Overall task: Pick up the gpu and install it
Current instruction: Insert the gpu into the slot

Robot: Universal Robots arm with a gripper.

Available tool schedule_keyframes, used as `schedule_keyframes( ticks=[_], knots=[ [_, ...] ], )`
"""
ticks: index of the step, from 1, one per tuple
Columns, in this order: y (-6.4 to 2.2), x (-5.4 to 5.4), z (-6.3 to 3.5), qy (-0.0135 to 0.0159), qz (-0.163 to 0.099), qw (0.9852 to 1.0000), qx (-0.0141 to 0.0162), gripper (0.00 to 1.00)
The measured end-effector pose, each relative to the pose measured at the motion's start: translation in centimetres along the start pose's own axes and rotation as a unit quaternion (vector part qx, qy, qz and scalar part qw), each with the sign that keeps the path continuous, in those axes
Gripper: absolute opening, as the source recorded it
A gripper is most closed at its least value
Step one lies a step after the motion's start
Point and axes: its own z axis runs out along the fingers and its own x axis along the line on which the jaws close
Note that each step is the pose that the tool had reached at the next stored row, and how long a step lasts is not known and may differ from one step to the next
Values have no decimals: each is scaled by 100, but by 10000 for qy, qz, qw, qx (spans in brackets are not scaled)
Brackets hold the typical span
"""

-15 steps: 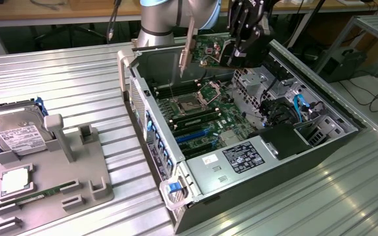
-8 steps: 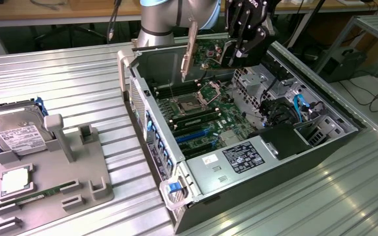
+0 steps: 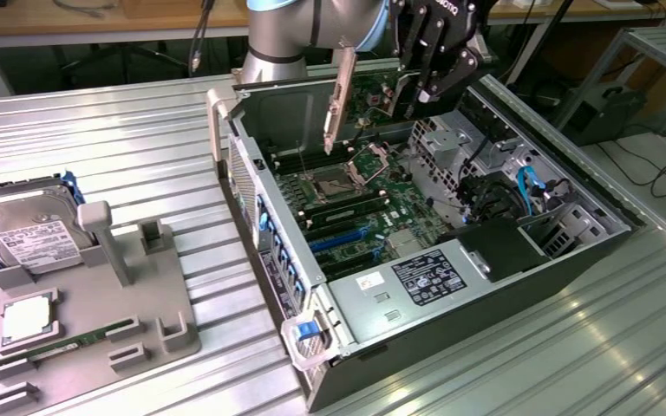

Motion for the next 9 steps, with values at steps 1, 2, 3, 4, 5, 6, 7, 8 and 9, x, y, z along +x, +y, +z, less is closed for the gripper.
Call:
schedule_keyframes(
  ticks=[1,2,3,4,5,6,7,8,9],
  knots=[
    [0,0,1,2,-70,10000,0,28],
    [0,0,1,5,-117,9999,-1,28],
    [0,0,3,5,-143,9999,-1,28],
    [0,1,11,4,-155,9999,0,28],
    [-1,1,24,4,-161,9999,0,28],
    [-1,2,40,4,-164,9999,-1,28],
    [-2,2,58,4,-165,9999,0,28],
    [-3,2,74,5,-166,9999,3,28],
    [-3,2,90,5,-166,9999,9,28]
  ],
)
